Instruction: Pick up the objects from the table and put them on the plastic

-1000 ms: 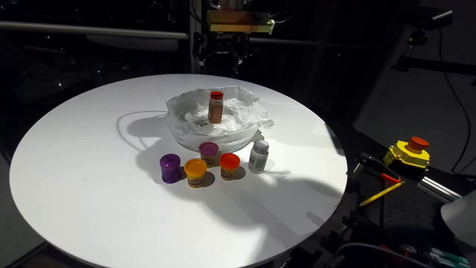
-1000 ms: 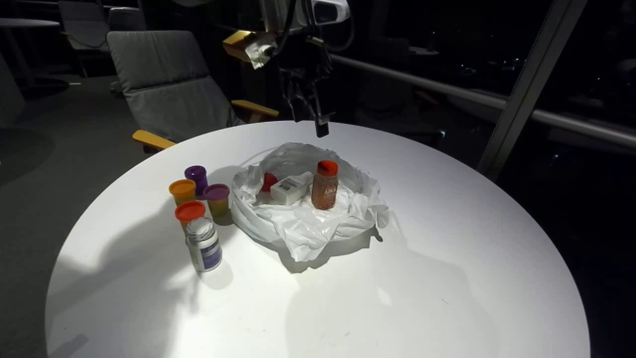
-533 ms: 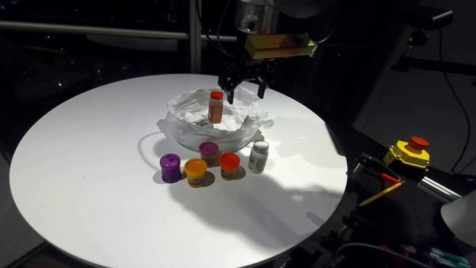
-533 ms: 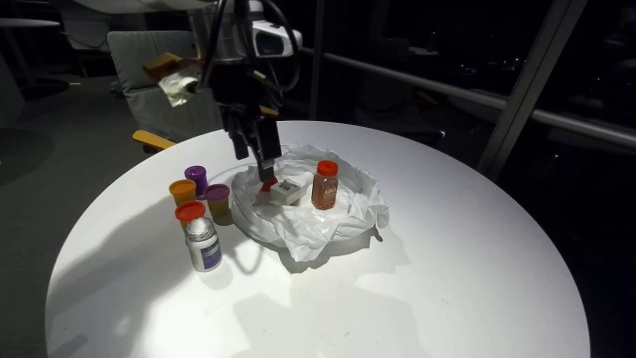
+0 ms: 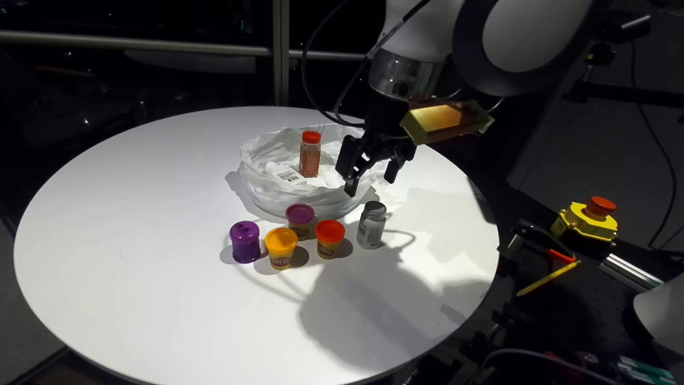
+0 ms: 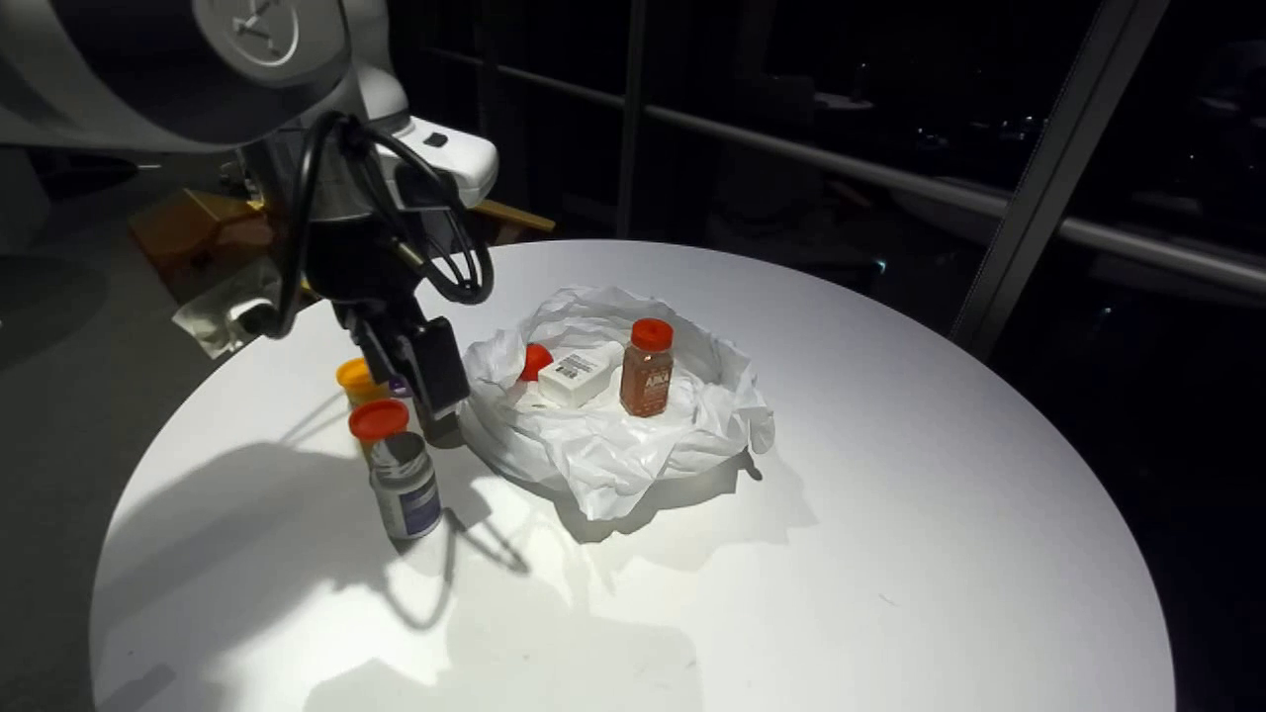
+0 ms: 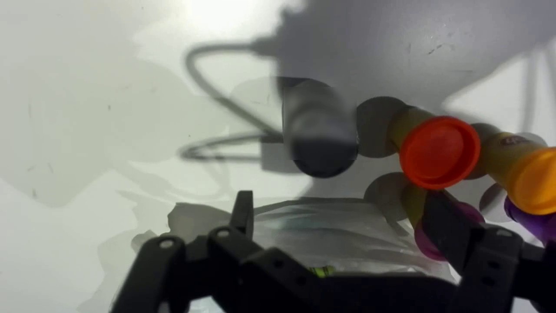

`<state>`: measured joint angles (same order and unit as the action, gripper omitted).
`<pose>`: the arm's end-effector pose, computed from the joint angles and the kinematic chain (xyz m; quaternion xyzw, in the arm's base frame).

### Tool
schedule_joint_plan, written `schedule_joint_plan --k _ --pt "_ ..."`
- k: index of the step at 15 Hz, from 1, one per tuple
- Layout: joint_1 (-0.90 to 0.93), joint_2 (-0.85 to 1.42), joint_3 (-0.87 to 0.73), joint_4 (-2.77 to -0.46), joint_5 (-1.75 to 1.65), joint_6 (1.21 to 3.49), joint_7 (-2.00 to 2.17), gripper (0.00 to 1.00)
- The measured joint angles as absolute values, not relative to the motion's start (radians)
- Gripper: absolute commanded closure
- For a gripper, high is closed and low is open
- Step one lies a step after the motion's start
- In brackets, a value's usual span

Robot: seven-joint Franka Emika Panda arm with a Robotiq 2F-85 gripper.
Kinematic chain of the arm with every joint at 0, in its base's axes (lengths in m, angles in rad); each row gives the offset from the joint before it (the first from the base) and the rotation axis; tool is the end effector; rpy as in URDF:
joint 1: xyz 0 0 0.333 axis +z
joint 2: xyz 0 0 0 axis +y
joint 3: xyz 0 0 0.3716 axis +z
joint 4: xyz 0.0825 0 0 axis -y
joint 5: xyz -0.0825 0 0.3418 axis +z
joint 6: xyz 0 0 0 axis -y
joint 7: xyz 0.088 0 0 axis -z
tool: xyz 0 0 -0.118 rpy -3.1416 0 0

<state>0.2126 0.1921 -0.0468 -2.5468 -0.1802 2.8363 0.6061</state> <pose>0.4524 0.0845 0.2907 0.9891 -0.1342 0.0581 0.0149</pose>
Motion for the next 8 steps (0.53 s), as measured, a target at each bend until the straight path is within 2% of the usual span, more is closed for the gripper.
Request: schedule_joint_plan --k 8 --pt "0.188 0.224 0.0 -2.583 -0.034 2.853 0.43 0.0"
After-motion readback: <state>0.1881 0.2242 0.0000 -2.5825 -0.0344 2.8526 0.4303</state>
